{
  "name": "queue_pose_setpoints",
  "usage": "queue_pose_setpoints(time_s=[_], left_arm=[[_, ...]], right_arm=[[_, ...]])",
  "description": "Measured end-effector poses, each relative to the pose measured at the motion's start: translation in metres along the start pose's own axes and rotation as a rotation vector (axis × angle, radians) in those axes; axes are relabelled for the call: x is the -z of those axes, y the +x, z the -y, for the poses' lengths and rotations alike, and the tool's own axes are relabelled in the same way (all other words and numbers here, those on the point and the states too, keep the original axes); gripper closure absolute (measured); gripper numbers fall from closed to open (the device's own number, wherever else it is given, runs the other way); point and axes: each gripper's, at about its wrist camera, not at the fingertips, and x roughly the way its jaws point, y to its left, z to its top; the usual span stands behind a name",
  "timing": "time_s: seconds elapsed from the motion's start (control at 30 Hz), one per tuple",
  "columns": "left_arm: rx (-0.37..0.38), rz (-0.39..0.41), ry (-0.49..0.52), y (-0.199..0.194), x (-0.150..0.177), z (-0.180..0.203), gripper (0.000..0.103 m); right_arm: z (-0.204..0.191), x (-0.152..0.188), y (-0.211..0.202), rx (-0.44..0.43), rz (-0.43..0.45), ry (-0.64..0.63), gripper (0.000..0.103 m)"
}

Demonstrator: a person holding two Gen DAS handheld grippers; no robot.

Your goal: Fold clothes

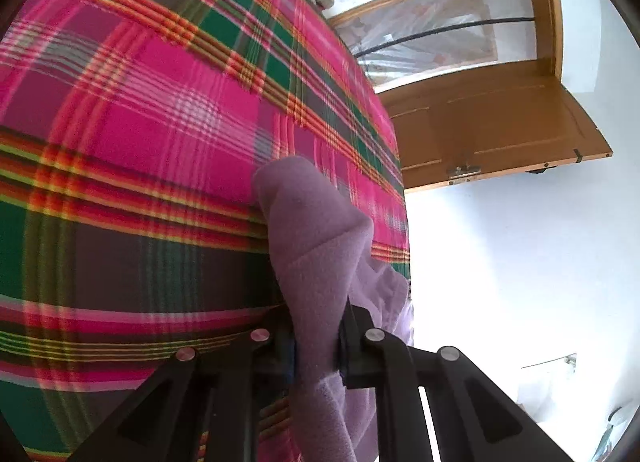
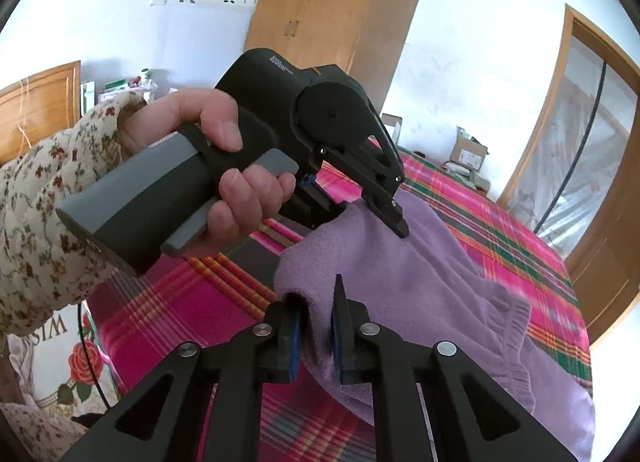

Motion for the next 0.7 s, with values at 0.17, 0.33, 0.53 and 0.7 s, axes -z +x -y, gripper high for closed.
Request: queue_pose_setpoints(time_s=[0.17, 0.33, 0.53, 0.7], left_arm=[[-0.009, 0.041, 0.013, -0.022, -0.001, -0.002, 0.089], [-0.033, 0.076, 0.019, -0.045, 0.001, -0.01, 0.089], [-0.062, 0.098, -0.006, -0.06, 0.002, -0.034, 0.088], [-0.079, 0.113, -0.034, -0.069, 0.003, -0.054, 0.088]], right_arm=[[-0.004, -0.018, 0.01, -0.035, 0.029, -0.026, 0.091], [-0.019, -0.031, 0.013, -0.089, 0.056, -0.063, 0.091], [-0.048, -0.04, 0.018, -0.16, 0.061, -0.12, 0.091], [-0.08, -0.039, 0.013, -0.214, 0.04, -0.153, 0.091]])
